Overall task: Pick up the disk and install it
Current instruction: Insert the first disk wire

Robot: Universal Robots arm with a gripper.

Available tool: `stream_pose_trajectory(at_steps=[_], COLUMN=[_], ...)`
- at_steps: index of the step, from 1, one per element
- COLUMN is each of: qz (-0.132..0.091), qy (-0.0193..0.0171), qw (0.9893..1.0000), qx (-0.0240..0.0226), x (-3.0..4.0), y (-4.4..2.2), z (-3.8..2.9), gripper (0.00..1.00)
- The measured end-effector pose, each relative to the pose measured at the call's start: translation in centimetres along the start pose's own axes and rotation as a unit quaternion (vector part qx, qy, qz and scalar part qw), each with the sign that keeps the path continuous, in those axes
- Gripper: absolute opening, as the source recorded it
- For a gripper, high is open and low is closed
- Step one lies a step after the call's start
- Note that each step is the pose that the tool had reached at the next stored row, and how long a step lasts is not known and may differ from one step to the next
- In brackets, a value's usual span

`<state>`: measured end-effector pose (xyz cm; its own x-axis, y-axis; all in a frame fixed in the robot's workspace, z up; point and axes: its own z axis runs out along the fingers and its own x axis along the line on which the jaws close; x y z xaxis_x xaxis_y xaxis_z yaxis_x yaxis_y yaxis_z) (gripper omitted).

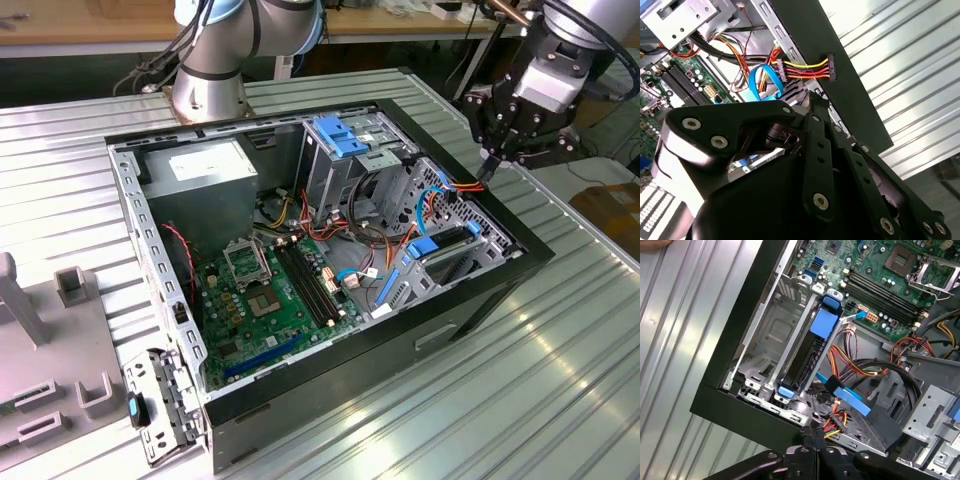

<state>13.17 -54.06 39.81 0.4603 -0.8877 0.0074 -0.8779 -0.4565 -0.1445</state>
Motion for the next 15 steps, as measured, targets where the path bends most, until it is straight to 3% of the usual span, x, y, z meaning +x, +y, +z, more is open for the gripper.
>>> stream_pose_trajectory(at_steps=[4, 10, 15], qz=[-0.042, -0.062, -0.084], qy=[-0.0055, -0.0080, -0.0108], qw=[0.9991, 0.9980, 0.9964], qx=[0.0015, 0.0027, 0.0034], x=[-0.11, -0.10, 0.10], y=[-0.05, -0.43, -1.29], z=[0.08, 0.32, 0.64], gripper=[0.11, 0.11, 0.11])
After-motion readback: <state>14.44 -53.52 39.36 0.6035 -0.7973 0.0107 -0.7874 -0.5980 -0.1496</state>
